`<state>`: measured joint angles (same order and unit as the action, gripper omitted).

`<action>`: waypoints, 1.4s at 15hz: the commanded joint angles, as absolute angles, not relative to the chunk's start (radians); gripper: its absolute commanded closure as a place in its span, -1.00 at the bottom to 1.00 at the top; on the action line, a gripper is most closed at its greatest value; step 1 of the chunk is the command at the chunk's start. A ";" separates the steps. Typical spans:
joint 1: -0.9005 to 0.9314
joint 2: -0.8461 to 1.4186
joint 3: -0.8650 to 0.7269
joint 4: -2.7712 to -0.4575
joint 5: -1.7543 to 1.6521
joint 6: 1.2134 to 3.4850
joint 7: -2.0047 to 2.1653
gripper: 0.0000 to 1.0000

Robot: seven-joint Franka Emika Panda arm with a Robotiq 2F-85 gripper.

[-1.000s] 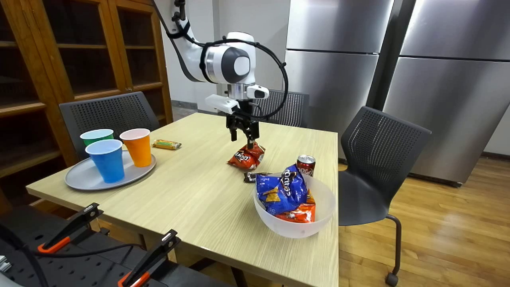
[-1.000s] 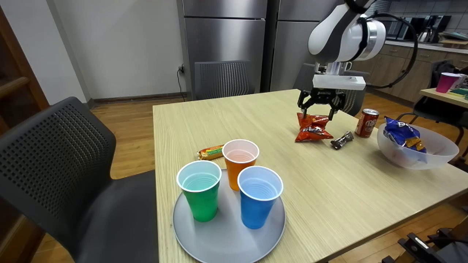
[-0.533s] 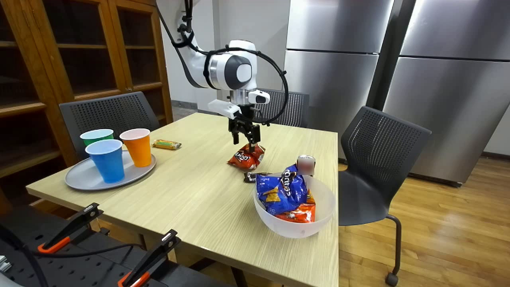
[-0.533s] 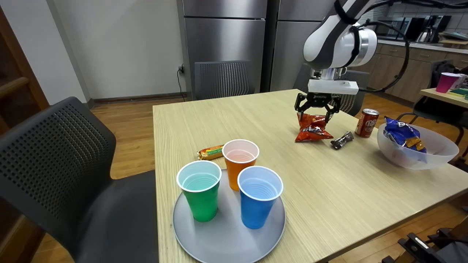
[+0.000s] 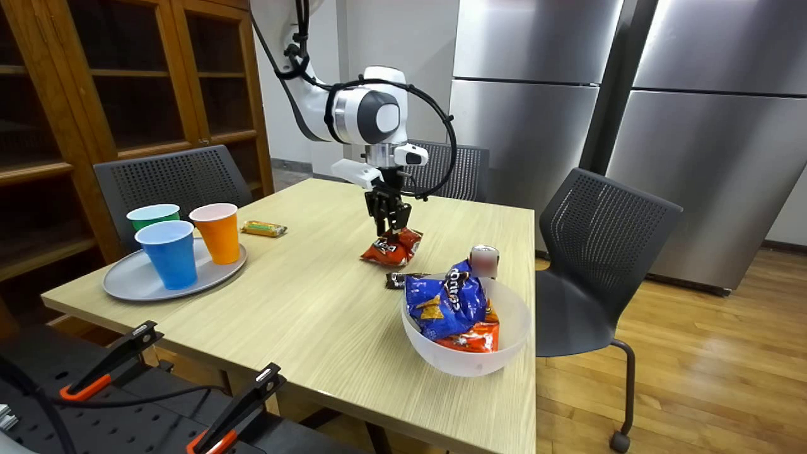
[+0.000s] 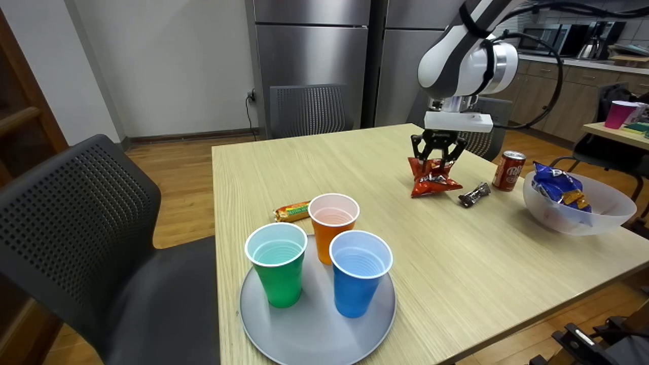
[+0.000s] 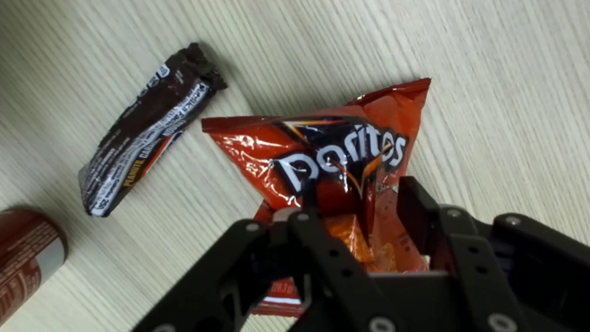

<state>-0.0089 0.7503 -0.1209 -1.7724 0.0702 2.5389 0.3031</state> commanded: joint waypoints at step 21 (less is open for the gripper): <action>-0.025 0.494 -0.090 -1.955 0.090 2.593 0.245 1.00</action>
